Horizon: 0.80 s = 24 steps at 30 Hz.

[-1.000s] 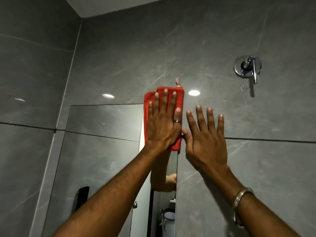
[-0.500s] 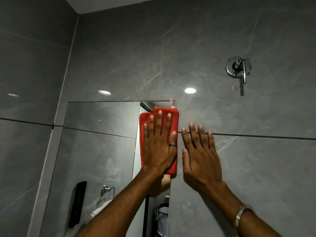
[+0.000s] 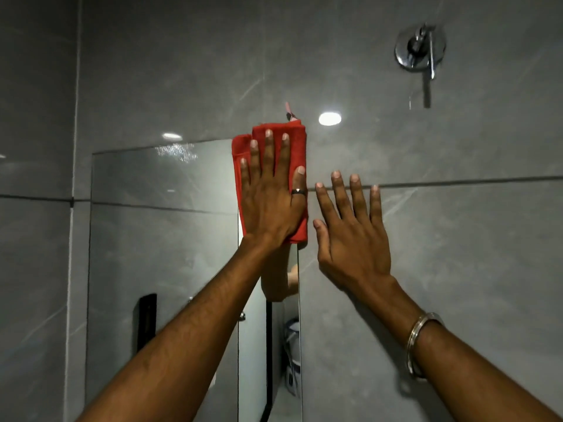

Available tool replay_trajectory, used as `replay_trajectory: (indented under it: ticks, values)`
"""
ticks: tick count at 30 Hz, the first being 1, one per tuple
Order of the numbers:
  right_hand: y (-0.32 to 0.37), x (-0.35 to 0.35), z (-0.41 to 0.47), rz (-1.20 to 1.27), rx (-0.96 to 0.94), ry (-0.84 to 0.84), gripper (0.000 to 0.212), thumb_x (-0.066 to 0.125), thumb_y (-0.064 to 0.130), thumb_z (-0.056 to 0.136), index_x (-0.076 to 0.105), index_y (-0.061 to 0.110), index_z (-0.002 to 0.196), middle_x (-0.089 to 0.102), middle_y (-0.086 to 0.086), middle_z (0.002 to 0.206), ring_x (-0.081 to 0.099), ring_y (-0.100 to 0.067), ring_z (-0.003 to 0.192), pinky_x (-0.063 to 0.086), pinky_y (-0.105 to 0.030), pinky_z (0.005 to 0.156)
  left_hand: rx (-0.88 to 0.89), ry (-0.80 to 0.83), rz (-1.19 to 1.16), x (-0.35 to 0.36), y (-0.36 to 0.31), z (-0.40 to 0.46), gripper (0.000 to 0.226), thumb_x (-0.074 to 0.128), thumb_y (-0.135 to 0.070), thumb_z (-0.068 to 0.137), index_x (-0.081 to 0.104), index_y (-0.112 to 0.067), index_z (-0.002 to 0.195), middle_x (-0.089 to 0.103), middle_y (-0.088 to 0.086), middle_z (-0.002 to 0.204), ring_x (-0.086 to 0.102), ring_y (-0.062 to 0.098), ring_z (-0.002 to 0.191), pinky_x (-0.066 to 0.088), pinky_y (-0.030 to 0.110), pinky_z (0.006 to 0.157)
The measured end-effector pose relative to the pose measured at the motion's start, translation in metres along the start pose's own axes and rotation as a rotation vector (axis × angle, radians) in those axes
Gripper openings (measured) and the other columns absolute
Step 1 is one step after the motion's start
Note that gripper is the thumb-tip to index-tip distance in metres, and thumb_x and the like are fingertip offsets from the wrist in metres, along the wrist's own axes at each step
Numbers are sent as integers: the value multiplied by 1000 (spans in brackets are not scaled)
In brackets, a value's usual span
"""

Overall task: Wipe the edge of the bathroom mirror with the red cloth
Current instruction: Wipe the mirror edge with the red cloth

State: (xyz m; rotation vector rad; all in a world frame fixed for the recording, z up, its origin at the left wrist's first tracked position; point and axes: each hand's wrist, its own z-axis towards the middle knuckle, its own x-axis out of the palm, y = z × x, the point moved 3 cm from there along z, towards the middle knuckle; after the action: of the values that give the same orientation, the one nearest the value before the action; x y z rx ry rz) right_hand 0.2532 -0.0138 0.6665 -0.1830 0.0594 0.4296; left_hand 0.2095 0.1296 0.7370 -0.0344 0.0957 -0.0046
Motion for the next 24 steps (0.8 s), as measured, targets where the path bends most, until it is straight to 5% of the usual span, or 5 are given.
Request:
replay_trajectory:
  ticks: [11, 17, 20, 24]
  values:
    - [31, 9, -126, 38, -16, 78, 68, 28, 45, 108, 13, 18, 168, 9, -11, 176, 11, -34, 163, 5, -56, 131, -44, 116, 5, 15, 0, -200, 65, 19, -48, 108, 17, -13, 163, 17, 17, 171, 11, 37, 160, 14, 60, 128]
    - [39, 14, -197, 1, -53, 159, 66, 31, 44, 108, 17, 17, 167, 20, -13, 174, 13, -33, 162, 0, -53, 131, -51, 165, -20, 25, 3, -320, 68, 22, -50, 108, -11, -25, 162, -22, 0, 171, -17, 25, 159, -2, 53, 129]
    - [44, 14, -236, -6, -88, 132, 64, 43, 39, 105, 31, 14, 163, 31, -16, 170, 21, -35, 160, 6, -55, 131, -30, 166, -25, 31, 7, -375, 70, 27, -51, 107, -5, -26, 164, -17, 0, 173, -12, 26, 161, -4, 49, 131]
    - [48, 18, -271, 8, -115, 123, 63, 39, 37, 106, 29, 15, 164, 19, -12, 170, 13, -33, 162, 4, -54, 132, 6, 180, -83, 34, 12, -442, 71, 32, -52, 106, 1, -28, 164, -9, 0, 174, -5, 27, 162, 3, 51, 131]
